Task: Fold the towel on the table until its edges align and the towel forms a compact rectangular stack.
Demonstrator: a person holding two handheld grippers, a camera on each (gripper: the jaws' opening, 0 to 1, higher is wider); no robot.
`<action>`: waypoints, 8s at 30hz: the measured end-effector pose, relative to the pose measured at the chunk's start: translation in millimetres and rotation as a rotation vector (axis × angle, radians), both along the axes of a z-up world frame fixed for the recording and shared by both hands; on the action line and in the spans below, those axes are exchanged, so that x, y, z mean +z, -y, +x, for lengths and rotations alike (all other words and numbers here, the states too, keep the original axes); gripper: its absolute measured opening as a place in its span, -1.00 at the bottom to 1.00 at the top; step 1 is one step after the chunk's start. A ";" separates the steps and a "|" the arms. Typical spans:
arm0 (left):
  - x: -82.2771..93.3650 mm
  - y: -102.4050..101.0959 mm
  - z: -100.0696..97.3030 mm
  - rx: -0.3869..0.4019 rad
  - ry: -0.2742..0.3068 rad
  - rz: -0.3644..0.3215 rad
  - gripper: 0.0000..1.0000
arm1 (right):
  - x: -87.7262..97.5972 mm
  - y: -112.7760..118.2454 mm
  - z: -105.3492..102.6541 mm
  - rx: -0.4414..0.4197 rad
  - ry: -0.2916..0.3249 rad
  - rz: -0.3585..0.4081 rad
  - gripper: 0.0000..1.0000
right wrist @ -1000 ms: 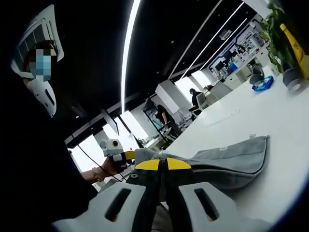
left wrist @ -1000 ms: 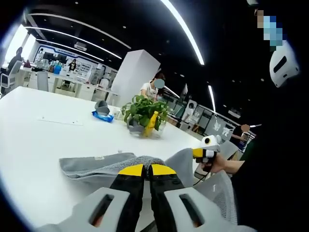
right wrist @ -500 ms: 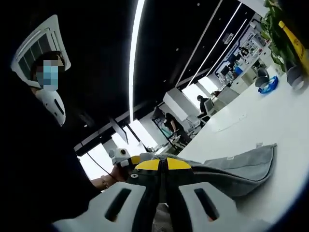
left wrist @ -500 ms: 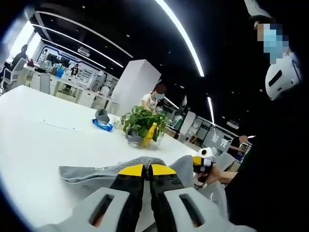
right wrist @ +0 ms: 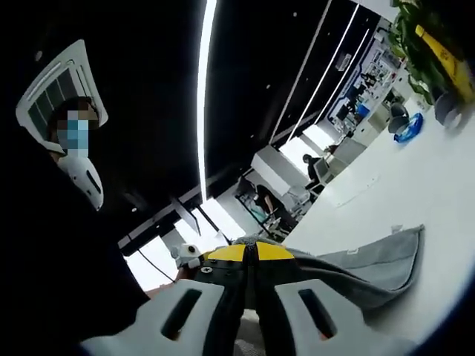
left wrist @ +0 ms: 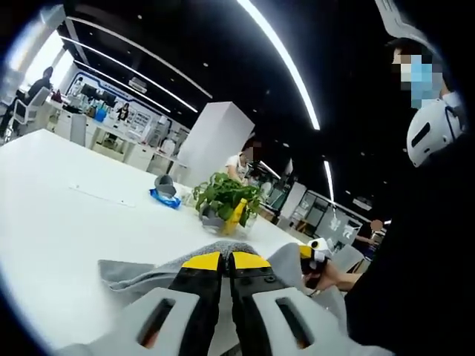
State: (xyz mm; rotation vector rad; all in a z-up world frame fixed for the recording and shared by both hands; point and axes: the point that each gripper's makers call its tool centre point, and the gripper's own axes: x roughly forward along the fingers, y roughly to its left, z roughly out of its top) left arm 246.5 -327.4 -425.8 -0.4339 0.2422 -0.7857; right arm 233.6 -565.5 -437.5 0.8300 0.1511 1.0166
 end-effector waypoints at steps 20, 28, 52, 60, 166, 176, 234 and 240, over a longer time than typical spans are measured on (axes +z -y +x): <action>-38.6 -31.8 30.6 0.158 -0.118 0.153 -0.93 | -42.3 36.5 41.7 -0.196 -0.123 -0.191 -1.00; -64.7 -37.8 47.8 0.149 -0.199 0.256 -0.93 | -60.5 36.9 63.1 -0.194 -0.171 -0.309 -1.00; -138.1 -38.4 124.6 0.054 -0.334 0.436 -0.93 | -130.6 26.7 130.1 -0.176 -0.386 -0.526 -1.00; -164.9 -35.8 146.2 0.053 -0.366 0.498 -0.93 | -158.7 29.0 144.8 -0.198 -0.408 -0.656 -1.00; -227.0 130.6 18.5 -0.600 0.089 1.159 -0.99 | -221.5 -38.3 82.7 0.384 0.130 -1.503 -1.00; -227.0 121.7 18.4 -0.588 0.081 1.195 -0.99 | -220.1 -40.8 71.9 0.362 0.143 -1.487 -1.00; -226.9 91.4 43.0 -0.405 -0.007 1.122 -0.99 | -220.1 -63.4 18.6 0.426 0.101 -1.405 -1.00; -226.6 89.3 45.6 -0.391 -0.007 1.124 -0.99 | -219.8 -67.2 14.5 0.442 0.093 -1.378 -1.00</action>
